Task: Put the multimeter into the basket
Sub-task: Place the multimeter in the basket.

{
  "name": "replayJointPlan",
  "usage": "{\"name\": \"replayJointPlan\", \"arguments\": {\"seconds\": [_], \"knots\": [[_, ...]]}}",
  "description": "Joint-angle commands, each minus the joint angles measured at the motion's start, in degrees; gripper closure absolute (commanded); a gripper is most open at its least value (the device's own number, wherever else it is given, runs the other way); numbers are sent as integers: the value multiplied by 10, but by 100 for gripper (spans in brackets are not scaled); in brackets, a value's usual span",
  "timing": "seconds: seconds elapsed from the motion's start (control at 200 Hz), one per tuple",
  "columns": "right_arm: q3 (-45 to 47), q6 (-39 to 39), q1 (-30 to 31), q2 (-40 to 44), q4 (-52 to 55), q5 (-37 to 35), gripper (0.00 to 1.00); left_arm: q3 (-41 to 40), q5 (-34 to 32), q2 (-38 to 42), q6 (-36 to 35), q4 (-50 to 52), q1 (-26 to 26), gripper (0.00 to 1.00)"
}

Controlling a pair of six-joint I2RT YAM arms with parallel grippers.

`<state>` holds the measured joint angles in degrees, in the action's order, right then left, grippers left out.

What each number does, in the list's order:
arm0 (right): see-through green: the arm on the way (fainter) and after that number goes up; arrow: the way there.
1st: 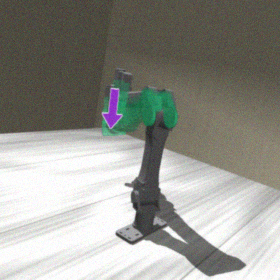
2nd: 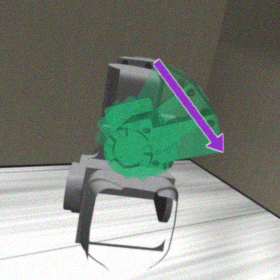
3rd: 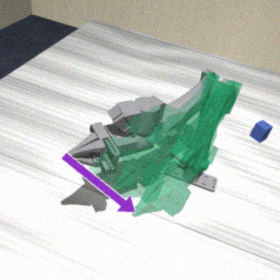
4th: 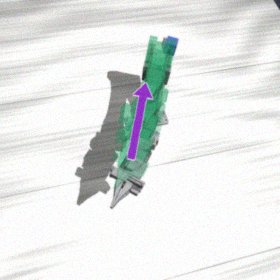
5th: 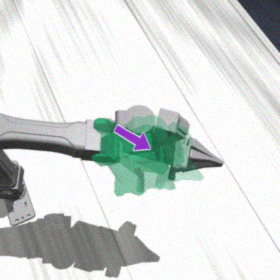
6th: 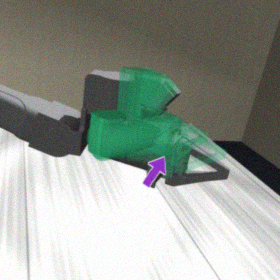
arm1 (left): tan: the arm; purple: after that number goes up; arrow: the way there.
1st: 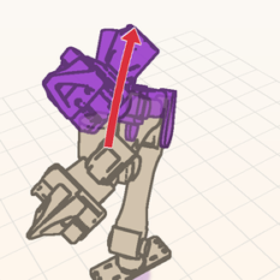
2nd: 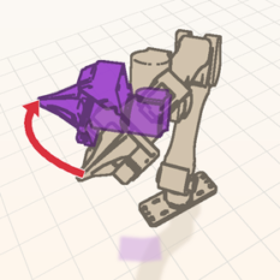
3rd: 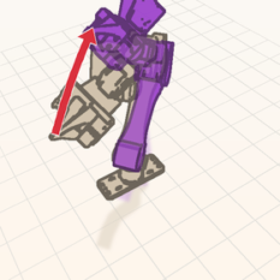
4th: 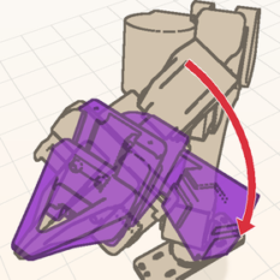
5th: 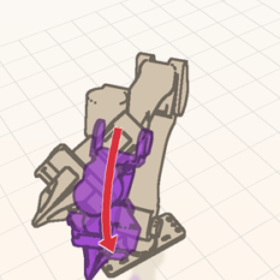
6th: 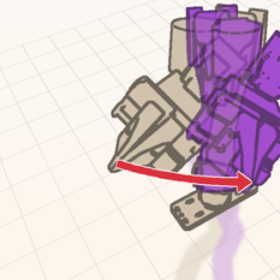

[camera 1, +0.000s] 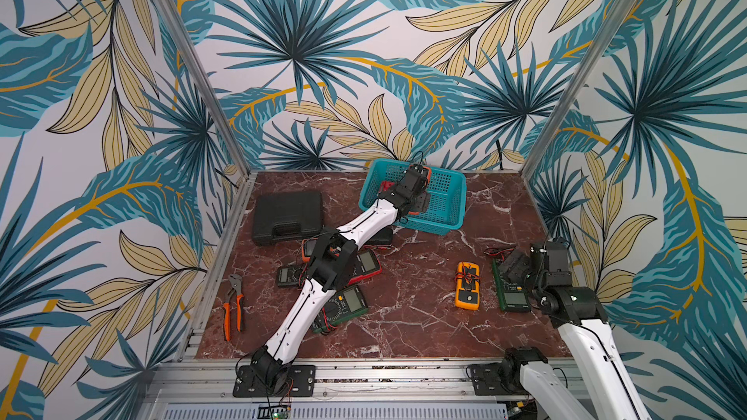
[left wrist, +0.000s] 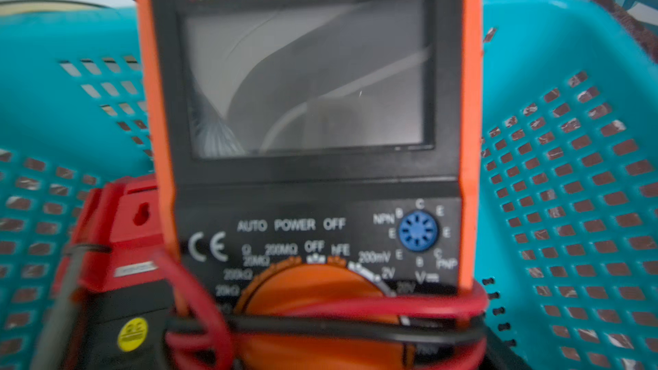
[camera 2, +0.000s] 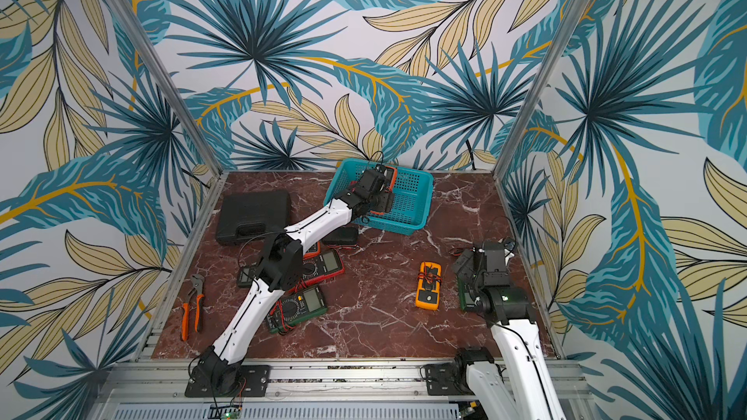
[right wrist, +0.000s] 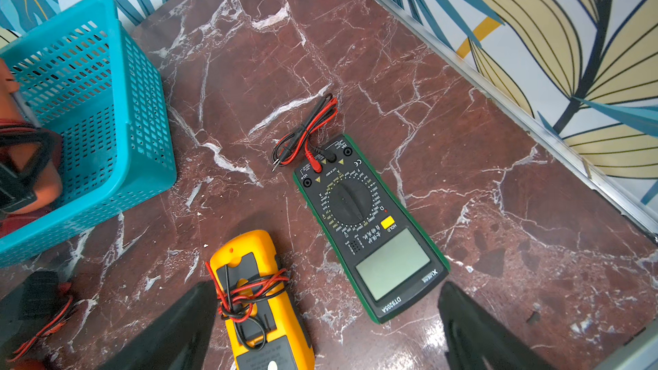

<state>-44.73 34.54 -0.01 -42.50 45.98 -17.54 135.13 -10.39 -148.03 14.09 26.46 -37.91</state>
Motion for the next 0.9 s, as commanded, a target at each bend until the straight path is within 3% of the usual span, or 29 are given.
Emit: {"name": "replayJointPlan", "arguments": {"seconds": [0.0,0.11,0.22,0.296,0.466,0.581,0.856,0.897], "knots": [[15,9,1,0,9,3,1,42,9,8,21,-26,0,100],[17,10,1,-1,8,6,1,42,8,1,28,-16,0,97],[16,11,1,-2,5,7,1,42,-5,-6,34,2,0,87],[17,12,1,-3,5,10,1,43,-17,-10,37,18,0,78],[15,11,2,-7,2,10,0,42,-28,-18,34,33,0,41],[12,10,1,-8,2,9,0,42,-29,-22,29,35,0,35],[7,9,1,-14,1,7,0,40,-26,-23,28,42,-1,1],[6,8,1,-15,2,7,0,40,-25,-23,29,43,-1,0]]}}
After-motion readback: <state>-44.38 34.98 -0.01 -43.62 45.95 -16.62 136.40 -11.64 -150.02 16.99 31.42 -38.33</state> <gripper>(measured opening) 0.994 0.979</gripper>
